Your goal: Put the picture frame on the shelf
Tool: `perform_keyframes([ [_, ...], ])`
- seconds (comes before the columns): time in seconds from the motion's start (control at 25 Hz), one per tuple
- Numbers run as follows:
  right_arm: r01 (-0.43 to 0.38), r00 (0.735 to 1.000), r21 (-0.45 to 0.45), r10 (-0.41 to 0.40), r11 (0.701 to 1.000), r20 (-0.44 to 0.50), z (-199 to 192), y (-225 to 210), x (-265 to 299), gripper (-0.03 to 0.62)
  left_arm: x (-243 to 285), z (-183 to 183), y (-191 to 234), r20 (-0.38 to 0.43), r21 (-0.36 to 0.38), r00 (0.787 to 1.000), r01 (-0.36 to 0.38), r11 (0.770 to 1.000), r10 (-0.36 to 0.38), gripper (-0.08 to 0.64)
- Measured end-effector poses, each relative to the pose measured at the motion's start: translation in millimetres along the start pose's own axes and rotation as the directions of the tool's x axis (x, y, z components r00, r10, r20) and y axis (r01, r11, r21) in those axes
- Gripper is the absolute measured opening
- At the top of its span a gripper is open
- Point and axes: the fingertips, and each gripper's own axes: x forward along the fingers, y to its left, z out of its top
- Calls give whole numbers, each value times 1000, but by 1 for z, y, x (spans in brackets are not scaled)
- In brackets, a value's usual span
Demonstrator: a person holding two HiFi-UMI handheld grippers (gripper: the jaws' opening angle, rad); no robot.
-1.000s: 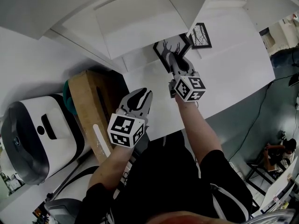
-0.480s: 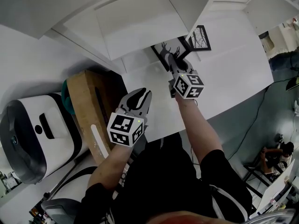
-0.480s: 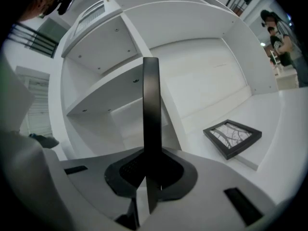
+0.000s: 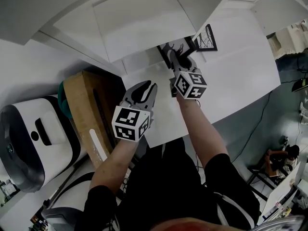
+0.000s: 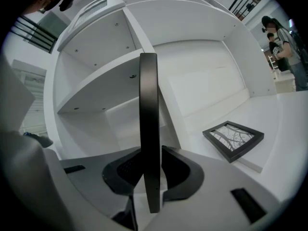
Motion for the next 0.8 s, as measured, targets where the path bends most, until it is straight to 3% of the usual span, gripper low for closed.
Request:
perform_keyframes([
  [0.12, -14, 1000, 36, 15, 999, -8, -2, -3, -3, 130, 3, -7, -5, -11, -14, 1000, 12, 1000, -12, 72],
  [0.28, -50, 999, 64, 49, 997, 10, 2, -3, -12, 133, 3, -11, -6, -21, -19, 1000, 12, 1000, -13, 72],
  [0.6, -210, 977, 105, 213, 972, -17, -4, 8, -39, 133, -2, -9, -6, -17, -16, 1000, 2, 1000, -2, 72],
  [0.8, -235, 966, 32, 237, 971, -102, -13, 5, -35, 86, 0, -13, -7, -26, -20, 1000, 6, 1000, -6, 72],
])
